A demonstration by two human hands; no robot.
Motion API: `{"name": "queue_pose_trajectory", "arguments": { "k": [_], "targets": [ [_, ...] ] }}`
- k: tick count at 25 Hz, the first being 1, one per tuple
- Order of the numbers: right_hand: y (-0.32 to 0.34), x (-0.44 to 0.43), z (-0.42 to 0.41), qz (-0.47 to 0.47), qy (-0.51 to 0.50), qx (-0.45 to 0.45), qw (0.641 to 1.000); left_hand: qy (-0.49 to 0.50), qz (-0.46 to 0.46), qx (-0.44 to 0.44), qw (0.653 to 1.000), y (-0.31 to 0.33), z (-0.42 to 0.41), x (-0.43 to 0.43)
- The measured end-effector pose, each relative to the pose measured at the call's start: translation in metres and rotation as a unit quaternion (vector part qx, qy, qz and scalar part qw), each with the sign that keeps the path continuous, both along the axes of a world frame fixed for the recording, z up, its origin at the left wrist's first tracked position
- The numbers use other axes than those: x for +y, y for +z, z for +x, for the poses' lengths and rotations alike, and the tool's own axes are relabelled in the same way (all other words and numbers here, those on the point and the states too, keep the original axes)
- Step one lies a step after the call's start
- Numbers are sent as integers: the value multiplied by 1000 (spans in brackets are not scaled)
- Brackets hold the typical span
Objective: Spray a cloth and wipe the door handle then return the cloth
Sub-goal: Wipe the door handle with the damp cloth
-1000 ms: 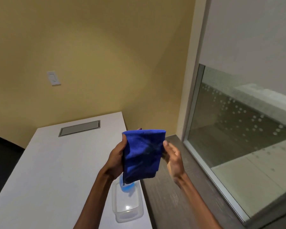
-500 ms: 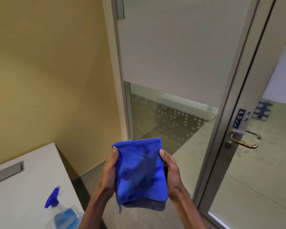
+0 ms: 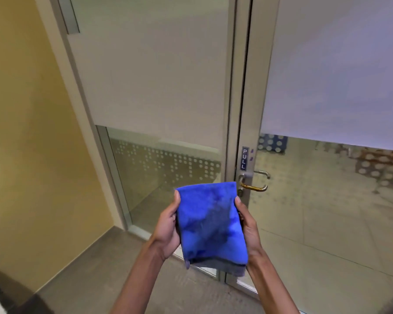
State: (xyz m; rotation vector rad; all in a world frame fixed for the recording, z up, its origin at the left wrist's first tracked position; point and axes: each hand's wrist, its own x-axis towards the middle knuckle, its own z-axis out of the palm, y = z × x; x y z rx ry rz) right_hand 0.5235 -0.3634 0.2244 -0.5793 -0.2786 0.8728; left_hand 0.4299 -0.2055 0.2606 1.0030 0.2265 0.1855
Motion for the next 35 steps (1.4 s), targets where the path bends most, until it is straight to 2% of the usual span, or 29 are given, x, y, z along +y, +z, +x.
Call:
{"name": "queue_pose_trajectory", "arguments": {
  "k": [2, 4, 9, 13, 17, 22, 25, 26, 28, 30, 32, 35],
  "targets": [
    [-2, -16, 17, 45, 18, 27, 998, -41, -20, -5, 999, 1, 25, -11],
    [-5, -27, 31, 44, 12, 40, 998, -77, -30, -6, 997, 0, 49, -17],
    [-14, -31, 60, 56, -3, 1, 998, -130, -23, 8, 991, -2, 106, -14],
    [-10, -15, 85, 80, -9, -15, 997, -176, -13, 9, 984, -2, 153, 7],
    [-6, 14, 113, 85, -29, 7, 996, -215, 8, 13, 976, 4, 202, 36],
    [-10, 47, 133, 110, -78, -8, 991, -249, 85, -15, 965, 6, 253, 71],
    [-21, 55, 139, 101, -129, 16, 986, -218, 217, -75, 949, 7, 278, 80],
    [-26, 57, 141, 104, -148, 27, 983, -190, 294, -103, 931, 5, 287, 83],
    [-31, 56, 147, 101, -183, 55, 976, -143, 454, -173, 862, 2, 308, 86],
    [-36, 50, 156, 99, -214, 72, 969, -110, 599, -222, 761, 6, 334, 91],
    [-35, 44, 163, 82, -225, 68, 969, -55, 705, -272, 652, 22, 363, 97],
    [-29, 40, 177, 77, -237, 58, 967, 68, 783, -336, 519, 60, 405, 106]
  ]
}}
